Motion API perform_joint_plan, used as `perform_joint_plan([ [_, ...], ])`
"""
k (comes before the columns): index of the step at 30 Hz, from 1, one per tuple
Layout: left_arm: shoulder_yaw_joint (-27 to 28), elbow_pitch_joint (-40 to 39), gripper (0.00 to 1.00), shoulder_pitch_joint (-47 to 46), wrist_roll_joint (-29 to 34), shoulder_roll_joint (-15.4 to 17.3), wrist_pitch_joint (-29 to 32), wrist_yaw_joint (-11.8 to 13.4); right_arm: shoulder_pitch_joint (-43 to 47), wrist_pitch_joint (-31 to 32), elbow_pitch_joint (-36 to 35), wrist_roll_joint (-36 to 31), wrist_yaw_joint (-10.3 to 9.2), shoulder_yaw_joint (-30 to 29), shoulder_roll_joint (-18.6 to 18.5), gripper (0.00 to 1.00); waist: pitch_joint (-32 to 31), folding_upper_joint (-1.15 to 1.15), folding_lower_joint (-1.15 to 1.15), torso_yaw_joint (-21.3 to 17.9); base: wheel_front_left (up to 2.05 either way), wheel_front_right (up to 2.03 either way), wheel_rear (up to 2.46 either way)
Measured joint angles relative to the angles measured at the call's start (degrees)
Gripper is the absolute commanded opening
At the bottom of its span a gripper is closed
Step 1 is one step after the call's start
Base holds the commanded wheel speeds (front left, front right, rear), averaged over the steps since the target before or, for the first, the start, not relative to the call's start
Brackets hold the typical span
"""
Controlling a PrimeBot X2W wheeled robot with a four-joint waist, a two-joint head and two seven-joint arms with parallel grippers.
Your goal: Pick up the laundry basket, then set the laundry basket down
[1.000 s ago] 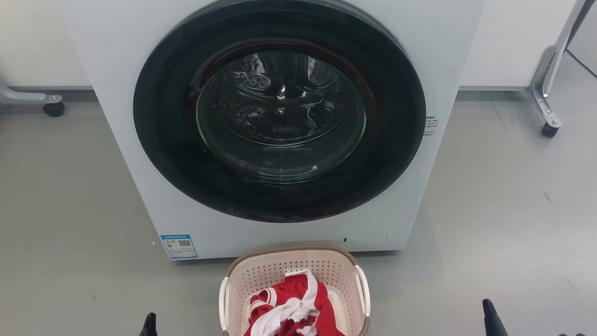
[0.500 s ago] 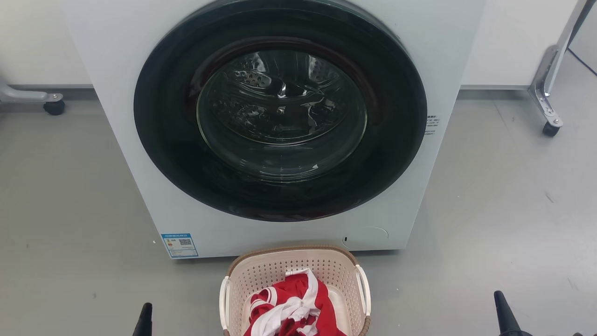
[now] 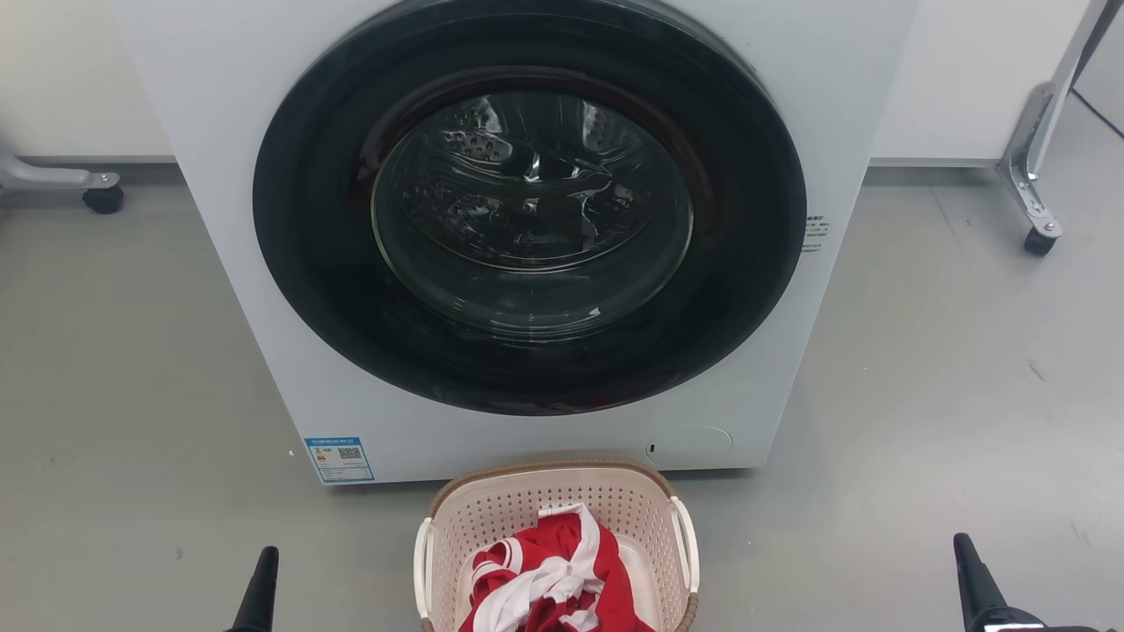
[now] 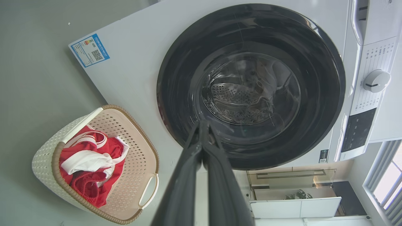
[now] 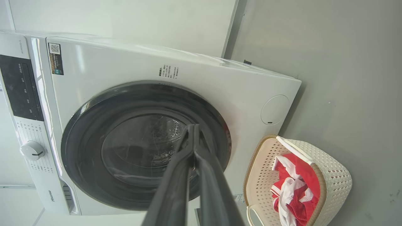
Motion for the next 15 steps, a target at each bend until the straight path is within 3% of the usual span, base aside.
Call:
perform_joint_plan([
  [15, 2.2, 0.5, 0.00, -2.1, -11.3, -0.5, 2.9, -2.1, -1.5, 2.8, 1.1, 11.0, 2.20, -3.6, 0.0, 0.00, 0.2, 0.00, 0.00, 0.1, 0.00, 0.00, 0.00],
])
